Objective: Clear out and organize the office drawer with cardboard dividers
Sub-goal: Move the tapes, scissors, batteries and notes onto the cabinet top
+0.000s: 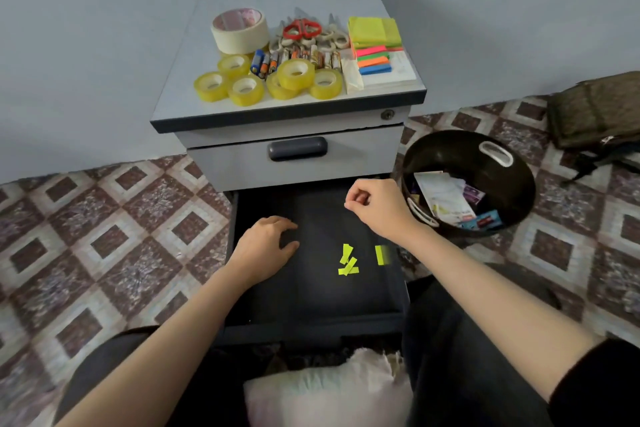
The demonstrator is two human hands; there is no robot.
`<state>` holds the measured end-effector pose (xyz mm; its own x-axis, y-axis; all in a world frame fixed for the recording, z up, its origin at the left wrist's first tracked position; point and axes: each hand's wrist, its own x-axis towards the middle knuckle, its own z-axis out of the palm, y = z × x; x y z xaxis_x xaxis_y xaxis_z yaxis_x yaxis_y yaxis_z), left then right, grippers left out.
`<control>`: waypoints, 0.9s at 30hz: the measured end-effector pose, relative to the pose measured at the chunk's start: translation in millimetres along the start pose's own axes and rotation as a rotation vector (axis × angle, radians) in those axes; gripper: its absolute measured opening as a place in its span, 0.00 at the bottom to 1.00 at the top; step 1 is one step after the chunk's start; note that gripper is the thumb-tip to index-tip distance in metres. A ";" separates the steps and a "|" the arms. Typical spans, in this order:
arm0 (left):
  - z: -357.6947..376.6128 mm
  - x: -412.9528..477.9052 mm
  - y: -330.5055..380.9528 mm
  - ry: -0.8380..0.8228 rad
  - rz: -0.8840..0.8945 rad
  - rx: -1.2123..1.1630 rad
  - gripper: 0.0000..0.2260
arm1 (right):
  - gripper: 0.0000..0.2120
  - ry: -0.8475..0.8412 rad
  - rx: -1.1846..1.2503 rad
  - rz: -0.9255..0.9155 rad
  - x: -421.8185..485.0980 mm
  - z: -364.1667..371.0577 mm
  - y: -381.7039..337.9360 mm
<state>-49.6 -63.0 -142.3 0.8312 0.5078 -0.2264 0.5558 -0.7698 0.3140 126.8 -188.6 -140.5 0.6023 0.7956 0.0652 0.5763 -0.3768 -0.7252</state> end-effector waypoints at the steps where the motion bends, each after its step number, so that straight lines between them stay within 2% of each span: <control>1: 5.8 0.3 -3.3 -0.019 -0.011 -0.009 0.17 | 0.08 -0.039 -0.011 0.031 0.4 5.8 5.0; 7: 33.2 10.5 -20.2 -0.121 -0.033 -0.045 0.16 | 0.06 -0.224 -0.160 0.182 1.7 40.3 24.2; 14: 51.1 22.9 -39.5 -0.209 -0.034 -0.059 0.17 | 0.08 -0.428 -0.390 0.368 -9.9 85.1 44.0; 20: 57.2 29.1 -50.6 -0.239 -0.033 -0.017 0.22 | 0.10 -0.591 -0.338 0.514 -15.7 101.7 54.3; 22: 60.9 31.5 -48.9 -0.234 -0.026 -0.033 0.22 | 0.06 -0.642 -0.319 0.584 -18.7 105.9 57.7; 25: 65.7 34.3 -43.7 -0.238 -0.004 -0.033 0.23 | 0.14 -0.646 -0.272 0.703 -21.7 109.0 62.6; 27: 68.1 35.9 -42.4 -0.249 0.000 -0.044 0.23 | 0.15 -0.640 -0.252 0.740 -20.4 111.8 66.0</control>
<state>-44.3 -38.5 -226.6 0.8049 0.3930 -0.4445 0.5606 -0.7492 0.3527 90.8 -176.7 -266.3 0.4888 0.3987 -0.7760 0.3227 -0.9090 -0.2637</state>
